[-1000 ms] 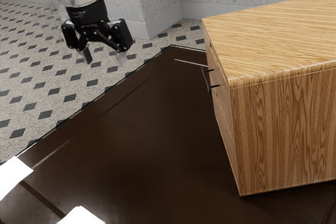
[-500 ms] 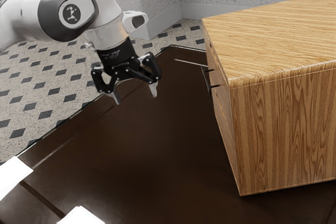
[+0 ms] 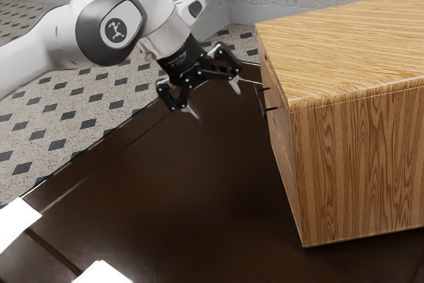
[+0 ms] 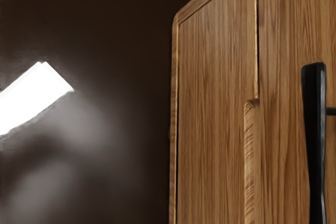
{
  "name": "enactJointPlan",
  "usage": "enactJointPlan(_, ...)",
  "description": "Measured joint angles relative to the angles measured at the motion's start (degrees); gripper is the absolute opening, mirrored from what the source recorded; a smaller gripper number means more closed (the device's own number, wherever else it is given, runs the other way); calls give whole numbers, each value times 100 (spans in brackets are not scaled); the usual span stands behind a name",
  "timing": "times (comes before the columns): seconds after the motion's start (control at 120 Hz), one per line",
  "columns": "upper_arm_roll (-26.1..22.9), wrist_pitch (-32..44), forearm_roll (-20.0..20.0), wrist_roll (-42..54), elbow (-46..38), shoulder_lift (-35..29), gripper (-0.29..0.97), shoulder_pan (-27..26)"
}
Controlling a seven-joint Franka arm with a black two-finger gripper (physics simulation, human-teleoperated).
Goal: Pull the drawer handle with one arm to open the drawer
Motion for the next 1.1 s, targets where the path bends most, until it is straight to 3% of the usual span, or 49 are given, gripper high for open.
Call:
enactJointPlan(0.117,-90,185,0,-116,-14,49,68,147)
enactJointPlan(0.367,-123,392,21,-201,-67,151,68,-176)
enactJointPlan(1.1,-237,488,160,14,-33,235,68,-178)
